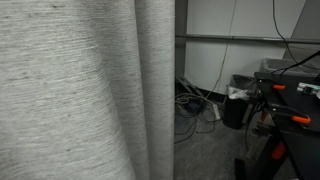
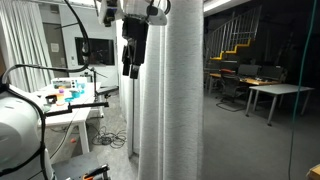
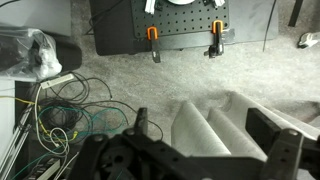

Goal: Open the curtain to the left then close it to the right

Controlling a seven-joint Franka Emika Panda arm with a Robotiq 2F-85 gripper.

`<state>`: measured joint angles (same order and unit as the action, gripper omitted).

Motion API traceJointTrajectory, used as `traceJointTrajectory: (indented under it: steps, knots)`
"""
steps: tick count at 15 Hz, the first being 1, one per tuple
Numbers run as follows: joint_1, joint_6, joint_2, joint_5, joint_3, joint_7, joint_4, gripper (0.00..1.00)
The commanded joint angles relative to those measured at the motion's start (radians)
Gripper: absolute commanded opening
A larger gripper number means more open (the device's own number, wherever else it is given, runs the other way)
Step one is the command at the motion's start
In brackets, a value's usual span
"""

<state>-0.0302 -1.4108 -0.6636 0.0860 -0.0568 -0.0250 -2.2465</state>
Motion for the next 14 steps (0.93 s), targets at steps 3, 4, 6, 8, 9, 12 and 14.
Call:
traceJointTrajectory:
  steps: [3, 4, 6, 8, 9, 12, 14]
  knots:
    - [0.016, -0.132, 0.033, 0.021, -0.028, 0.145, 0.01, 1.0]
    - [0.018, -0.183, 0.045, 0.021, -0.039, 0.181, 0.015, 1.0]
    - [0.02, -0.284, 0.069, 0.015, -0.063, 0.254, 0.021, 1.0]
    - [0.023, -0.374, 0.098, 0.001, -0.09, 0.327, 0.028, 1.0]
    - [0.027, -0.414, 0.115, -0.009, -0.101, 0.362, 0.035, 1.0]
    - [0.048, -0.541, 0.168, -0.052, -0.141, 0.487, 0.057, 1.0]
    - [0.074, -0.625, 0.203, -0.105, -0.177, 0.589, 0.07, 1.0]
